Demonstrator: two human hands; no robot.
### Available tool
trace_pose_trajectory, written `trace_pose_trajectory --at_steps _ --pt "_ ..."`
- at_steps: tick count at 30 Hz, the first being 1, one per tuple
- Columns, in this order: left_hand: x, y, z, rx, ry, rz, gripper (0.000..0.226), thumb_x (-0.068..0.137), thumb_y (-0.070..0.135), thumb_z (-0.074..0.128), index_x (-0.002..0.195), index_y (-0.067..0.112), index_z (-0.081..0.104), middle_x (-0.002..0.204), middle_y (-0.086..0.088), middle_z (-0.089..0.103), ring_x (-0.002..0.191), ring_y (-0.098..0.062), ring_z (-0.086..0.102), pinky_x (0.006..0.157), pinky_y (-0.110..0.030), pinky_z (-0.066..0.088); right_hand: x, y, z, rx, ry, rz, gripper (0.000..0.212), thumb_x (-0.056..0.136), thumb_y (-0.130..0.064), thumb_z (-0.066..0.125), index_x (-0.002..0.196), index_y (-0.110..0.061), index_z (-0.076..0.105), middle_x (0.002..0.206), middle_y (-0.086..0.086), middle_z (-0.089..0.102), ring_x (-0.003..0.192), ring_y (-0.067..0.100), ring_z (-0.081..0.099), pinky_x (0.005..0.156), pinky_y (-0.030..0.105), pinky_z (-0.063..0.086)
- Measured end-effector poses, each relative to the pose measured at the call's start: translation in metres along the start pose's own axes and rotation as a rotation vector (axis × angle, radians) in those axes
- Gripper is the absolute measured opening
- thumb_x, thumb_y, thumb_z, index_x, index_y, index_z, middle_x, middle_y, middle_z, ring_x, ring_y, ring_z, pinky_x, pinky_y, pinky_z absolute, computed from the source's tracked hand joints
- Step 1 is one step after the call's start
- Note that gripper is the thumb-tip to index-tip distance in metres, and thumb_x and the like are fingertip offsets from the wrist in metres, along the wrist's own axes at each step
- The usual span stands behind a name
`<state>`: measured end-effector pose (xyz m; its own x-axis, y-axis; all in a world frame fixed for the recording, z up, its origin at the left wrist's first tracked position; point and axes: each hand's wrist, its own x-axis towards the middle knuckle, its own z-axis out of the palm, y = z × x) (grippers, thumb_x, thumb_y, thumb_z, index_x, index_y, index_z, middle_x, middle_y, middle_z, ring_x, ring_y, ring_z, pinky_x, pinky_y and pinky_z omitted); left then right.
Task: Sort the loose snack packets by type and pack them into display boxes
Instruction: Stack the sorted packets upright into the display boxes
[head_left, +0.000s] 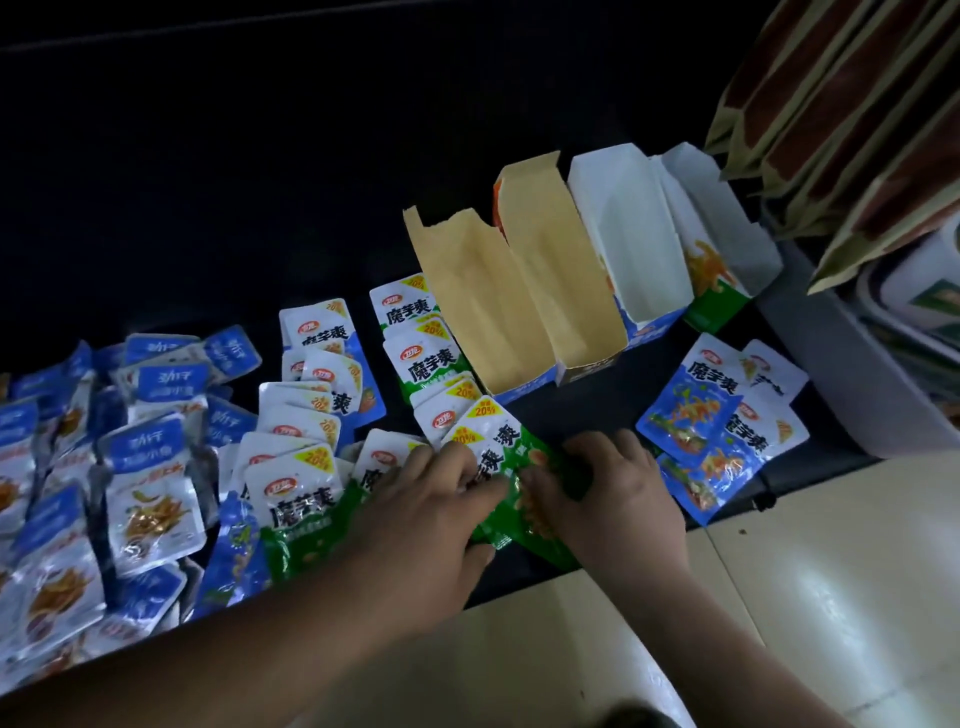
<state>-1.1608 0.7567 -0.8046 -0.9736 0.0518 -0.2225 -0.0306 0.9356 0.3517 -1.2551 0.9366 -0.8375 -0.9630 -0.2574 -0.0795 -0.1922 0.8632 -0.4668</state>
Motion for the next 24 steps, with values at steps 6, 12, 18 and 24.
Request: trace_pose_trajectory --at_steps 6,12,18,24 --pt "0.009 0.012 0.001 -0.012 0.127 0.115 0.046 0.087 0.042 0.071 0.131 0.036 0.059 0.112 0.012 0.046 0.102 -0.014 0.051 0.075 -0.034 0.052 -0.008 0.029 -0.031 0.336 0.12 0.091 0.009 0.089 -0.04 0.072 0.089 -0.031 0.073 0.09 -0.015 0.067 0.083 0.003 0.064 0.068 0.025 0.05" --pt "0.06 0.067 0.009 -0.103 0.111 0.179 0.043 0.093 0.037 0.061 0.135 0.028 0.06 0.147 0.004 0.045 0.128 -0.021 0.048 0.099 -0.042 0.052 0.019 0.094 -0.059 0.446 0.287 0.426 0.023 0.091 -0.031 0.072 0.112 -0.021 0.069 0.111 0.002 0.058 0.087 0.015 0.064 0.078 0.034 0.054" --pt "0.154 0.132 0.035 -0.116 -0.122 0.019 0.074 0.105 0.045 0.046 0.164 0.027 0.005 0.173 -0.006 -0.001 0.16 -0.026 -0.007 0.129 -0.045 0.009 0.039 0.119 -0.072 0.664 0.32 0.568 0.035 0.092 -0.023 0.072 0.125 -0.018 0.062 0.094 -0.009 0.064 0.084 0.009 0.063 0.078 0.034 0.053" --pt "0.166 0.15 0.066 -0.214 0.004 0.06 0.053 0.1 0.029 0.044 0.153 0.028 0.041 0.17 -0.001 0.022 0.159 -0.028 0.008 0.129 -0.044 0.006 0.045 0.12 -0.074 0.771 0.268 0.544 0.033 0.088 -0.014 0.071 0.113 -0.031 0.058 0.102 -0.007 0.07 0.094 0.022 0.07 0.085 0.051 0.06"
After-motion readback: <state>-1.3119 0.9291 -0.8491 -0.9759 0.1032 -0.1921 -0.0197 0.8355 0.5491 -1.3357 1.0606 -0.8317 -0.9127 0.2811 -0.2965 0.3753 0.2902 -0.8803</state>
